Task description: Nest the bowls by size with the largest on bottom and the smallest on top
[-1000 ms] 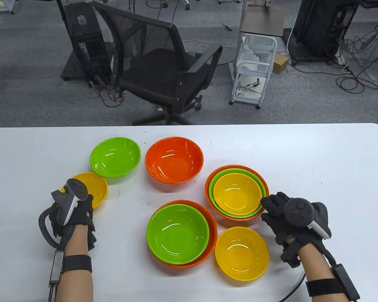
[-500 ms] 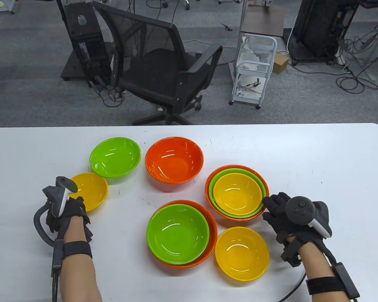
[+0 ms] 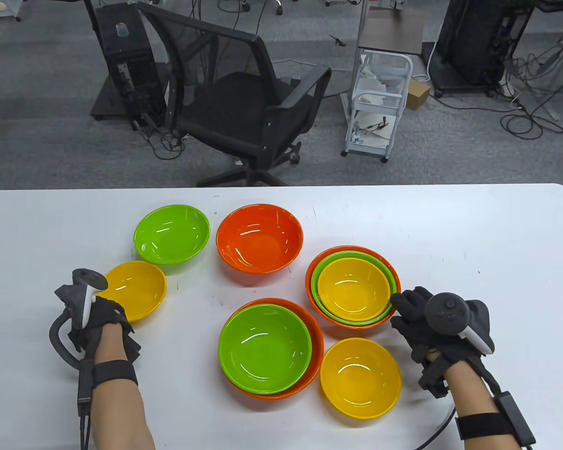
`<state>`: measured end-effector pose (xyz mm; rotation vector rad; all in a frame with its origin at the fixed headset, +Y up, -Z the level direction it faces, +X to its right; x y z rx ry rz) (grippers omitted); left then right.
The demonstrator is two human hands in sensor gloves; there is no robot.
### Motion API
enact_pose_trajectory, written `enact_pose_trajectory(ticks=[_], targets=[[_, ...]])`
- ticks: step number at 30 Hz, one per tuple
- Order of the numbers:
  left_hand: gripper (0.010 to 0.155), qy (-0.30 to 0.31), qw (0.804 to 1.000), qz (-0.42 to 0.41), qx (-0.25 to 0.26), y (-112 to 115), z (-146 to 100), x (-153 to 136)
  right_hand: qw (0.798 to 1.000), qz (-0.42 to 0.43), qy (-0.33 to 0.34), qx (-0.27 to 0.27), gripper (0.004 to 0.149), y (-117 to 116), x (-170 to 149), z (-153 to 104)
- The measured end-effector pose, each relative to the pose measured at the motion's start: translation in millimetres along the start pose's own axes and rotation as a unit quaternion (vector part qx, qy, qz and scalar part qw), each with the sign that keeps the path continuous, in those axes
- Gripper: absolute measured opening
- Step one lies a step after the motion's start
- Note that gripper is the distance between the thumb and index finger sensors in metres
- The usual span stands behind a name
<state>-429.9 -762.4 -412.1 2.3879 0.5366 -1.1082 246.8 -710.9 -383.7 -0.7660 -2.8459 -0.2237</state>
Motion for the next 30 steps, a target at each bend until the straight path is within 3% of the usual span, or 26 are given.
enact_pose_trajectory(ticks=[15,22,30], targets=[[0.057,0.089,0.993,-0.082,0.008,-9.8,-27.0,-0.7,1.0,0.006,0.004,-0.01,0.059,2.2,-0.9,-0.4],[0.057,0.17,0.98,-0.104,0.006,-12.3,-57.1,13.7,1.0,0.006,0.012,-0.013,0.059,1.9,0.4,0.1],[0.057,0.291,0.95,-0.112,-0.017,-0.9,-106.0,49.7,1.0,0.006,0.017,-0.015,0.059,1.5,1.3,-0.3]])
Point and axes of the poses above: the tracker on the back of each hand, its own x axis roughly to the thumb side, its own z axis roughly from the wrist to the fingertips, y = z × x, the point moved 4 cm from there along z, roughly from the wrist to the fingertips, and after that the axes turned 11 degrees about -x, right-handed, at the moved point
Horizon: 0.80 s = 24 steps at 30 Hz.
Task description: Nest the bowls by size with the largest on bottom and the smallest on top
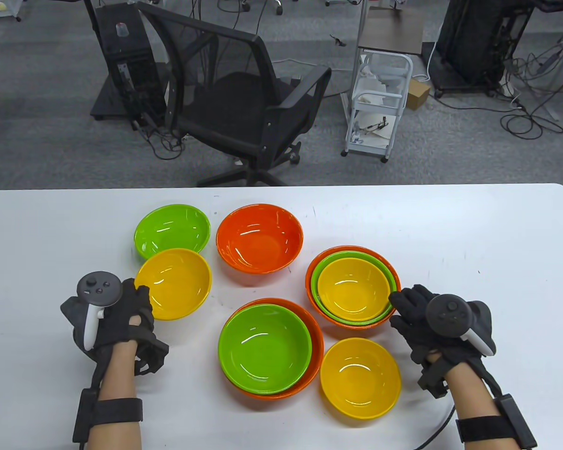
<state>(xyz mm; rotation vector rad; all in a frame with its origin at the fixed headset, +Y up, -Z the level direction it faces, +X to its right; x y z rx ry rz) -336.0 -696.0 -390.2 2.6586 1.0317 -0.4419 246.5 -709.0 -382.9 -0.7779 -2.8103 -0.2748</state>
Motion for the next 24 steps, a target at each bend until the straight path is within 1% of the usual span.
enact_pose_trajectory(ticks=[6,13,19,24], targets=[[0.057,0.069,0.996,0.027,-0.04,29.1,-15.5,36.5,1.0,-0.001,0.002,0.0,0.059,-0.4,0.3,-0.8],[0.056,0.129,0.987,0.044,-0.09,60.3,-30.2,61.6,1.0,-0.004,0.004,0.003,0.059,-2.2,0.9,-1.7],[0.056,0.149,0.979,0.074,-0.119,82.2,-35.2,72.4,1.0,-0.009,0.006,0.008,0.059,-5.7,2.5,-2.2],[0.056,0.157,0.974,0.103,-0.126,93.7,-38.1,77.8,1.0,-0.011,0.006,0.01,0.059,-6.6,3.1,-2.2]])
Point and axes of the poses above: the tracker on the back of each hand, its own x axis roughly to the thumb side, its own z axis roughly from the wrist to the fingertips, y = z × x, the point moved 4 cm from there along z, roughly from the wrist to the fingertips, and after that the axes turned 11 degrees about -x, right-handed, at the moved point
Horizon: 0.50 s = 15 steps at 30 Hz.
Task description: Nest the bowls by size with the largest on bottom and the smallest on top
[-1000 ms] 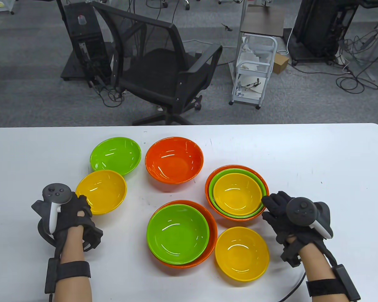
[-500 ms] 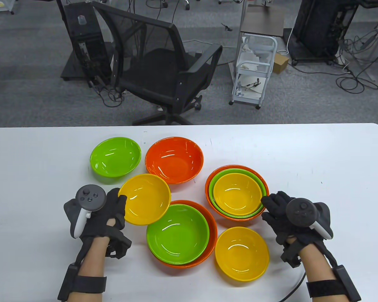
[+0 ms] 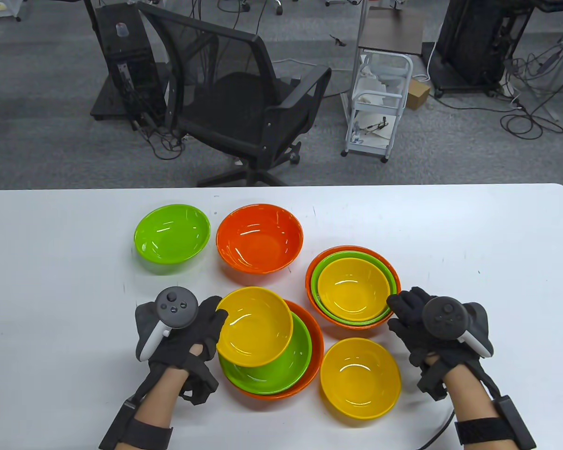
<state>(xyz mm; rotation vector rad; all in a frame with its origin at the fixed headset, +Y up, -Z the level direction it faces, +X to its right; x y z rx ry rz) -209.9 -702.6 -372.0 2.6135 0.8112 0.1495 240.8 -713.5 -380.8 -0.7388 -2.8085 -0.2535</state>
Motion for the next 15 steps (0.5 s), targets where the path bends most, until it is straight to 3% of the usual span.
enact_pose_trajectory(ticks=[15], targets=[[0.056,-0.007,0.998,0.061,-0.012,14.4,5.7,10.8,1.0,-0.002,-0.002,0.002,0.059,0.0,0.7,-0.4]])
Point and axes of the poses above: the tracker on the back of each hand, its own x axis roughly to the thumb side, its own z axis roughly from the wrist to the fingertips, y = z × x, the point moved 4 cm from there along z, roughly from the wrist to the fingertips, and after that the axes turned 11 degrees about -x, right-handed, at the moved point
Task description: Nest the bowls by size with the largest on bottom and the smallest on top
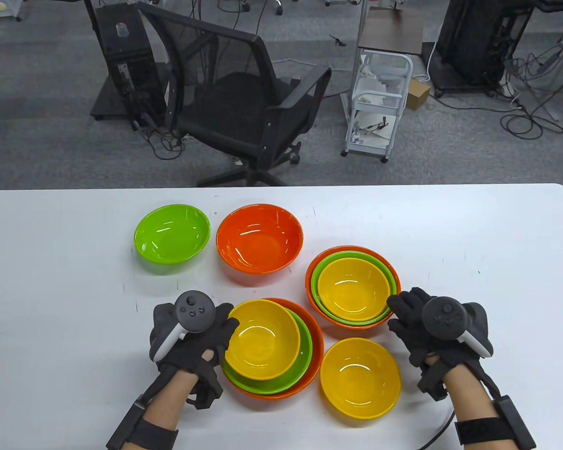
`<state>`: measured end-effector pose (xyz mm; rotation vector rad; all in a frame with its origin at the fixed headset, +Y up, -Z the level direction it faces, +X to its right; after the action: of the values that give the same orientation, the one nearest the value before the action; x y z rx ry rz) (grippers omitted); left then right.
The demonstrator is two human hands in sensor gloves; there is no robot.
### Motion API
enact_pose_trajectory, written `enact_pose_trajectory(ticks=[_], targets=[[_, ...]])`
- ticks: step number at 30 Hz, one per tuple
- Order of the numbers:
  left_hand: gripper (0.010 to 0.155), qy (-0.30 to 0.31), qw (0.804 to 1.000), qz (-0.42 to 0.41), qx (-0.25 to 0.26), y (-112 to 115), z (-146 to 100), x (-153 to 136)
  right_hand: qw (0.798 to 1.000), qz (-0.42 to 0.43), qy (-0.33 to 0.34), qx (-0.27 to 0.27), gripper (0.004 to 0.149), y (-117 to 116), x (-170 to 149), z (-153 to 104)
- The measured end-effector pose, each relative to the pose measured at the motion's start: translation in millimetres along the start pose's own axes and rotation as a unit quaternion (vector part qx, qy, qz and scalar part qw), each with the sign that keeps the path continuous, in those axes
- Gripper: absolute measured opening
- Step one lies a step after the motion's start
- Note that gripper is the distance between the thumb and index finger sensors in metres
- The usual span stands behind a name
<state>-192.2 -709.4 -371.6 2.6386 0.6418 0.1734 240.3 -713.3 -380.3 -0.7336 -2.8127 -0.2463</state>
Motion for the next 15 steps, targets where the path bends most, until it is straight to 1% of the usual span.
enact_pose_trajectory(ticks=[8,13,15], targets=[[0.057,-0.01,0.999,0.035,0.017,-0.2,-0.9,2.5,1.0,0.0,-0.001,0.0,0.059,0.5,-0.2,0.1],[0.054,-0.027,0.995,0.091,0.034,-2.1,-1.4,4.5,1.0,0.0,-0.002,0.0,0.059,0.7,-0.3,0.1],[0.053,-0.037,0.993,0.112,0.032,-1.2,-0.5,4.5,1.0,0.0,-0.002,0.0,0.059,0.7,-0.4,0.1]])
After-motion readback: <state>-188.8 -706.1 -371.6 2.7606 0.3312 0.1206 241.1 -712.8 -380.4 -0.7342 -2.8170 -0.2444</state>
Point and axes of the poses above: the tracker on the back of each hand, its own x axis roughly to the thumb side, its own z axis roughly from the wrist to the fingertips, y = z × x, the point moved 4 cm from there along z, roughly from the wrist to the fingertips, and after that the axes turned 11 degrees about -x, right-handed, at the moved point
